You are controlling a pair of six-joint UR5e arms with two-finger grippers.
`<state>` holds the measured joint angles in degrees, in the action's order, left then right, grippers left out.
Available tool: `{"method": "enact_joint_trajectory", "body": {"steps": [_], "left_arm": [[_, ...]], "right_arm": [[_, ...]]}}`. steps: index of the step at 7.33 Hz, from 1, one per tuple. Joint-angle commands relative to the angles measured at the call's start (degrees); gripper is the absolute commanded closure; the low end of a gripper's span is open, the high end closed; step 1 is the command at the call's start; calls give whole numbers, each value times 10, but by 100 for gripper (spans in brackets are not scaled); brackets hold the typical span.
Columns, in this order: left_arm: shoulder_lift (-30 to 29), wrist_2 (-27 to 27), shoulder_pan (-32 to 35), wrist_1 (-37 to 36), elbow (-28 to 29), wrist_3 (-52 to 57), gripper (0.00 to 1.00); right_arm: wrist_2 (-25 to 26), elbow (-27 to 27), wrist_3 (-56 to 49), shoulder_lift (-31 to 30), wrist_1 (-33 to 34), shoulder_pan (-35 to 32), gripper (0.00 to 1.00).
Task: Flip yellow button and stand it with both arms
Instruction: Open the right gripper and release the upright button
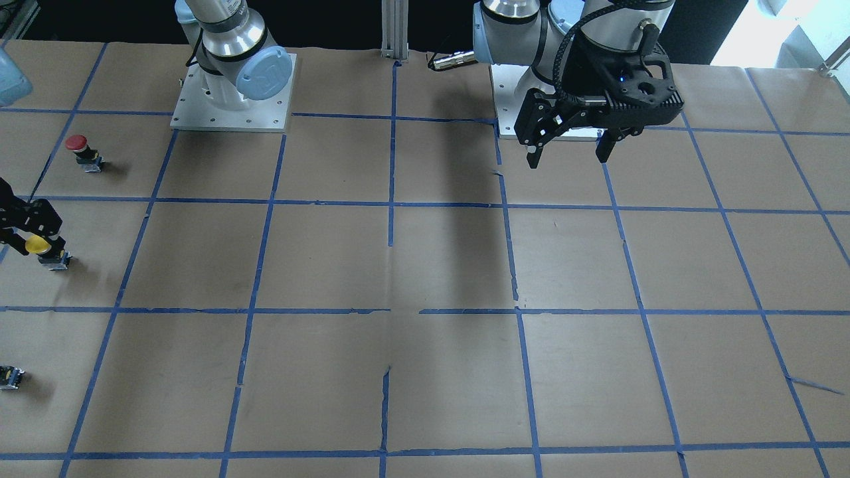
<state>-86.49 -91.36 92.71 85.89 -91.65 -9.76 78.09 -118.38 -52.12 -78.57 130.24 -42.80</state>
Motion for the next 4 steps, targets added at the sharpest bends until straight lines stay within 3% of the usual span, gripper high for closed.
{"method": "enact_joint_trajectory", "body": {"steps": [1,2,3,4], "left_arm": [[11,-1,-1,19,0,0,0],[13,-3,-1,19,0,0,0],[8,-7,-1,20,8,0,0],[9,-19,-1,21,8,3,0]], "right_arm": [[32,9,0,-6,-40,0,0],[60,34,9,-33,-101,-4,0],[59,76,17,-68,-198,-8,0],[60,114,62,-83,-252,-18,0]]}}
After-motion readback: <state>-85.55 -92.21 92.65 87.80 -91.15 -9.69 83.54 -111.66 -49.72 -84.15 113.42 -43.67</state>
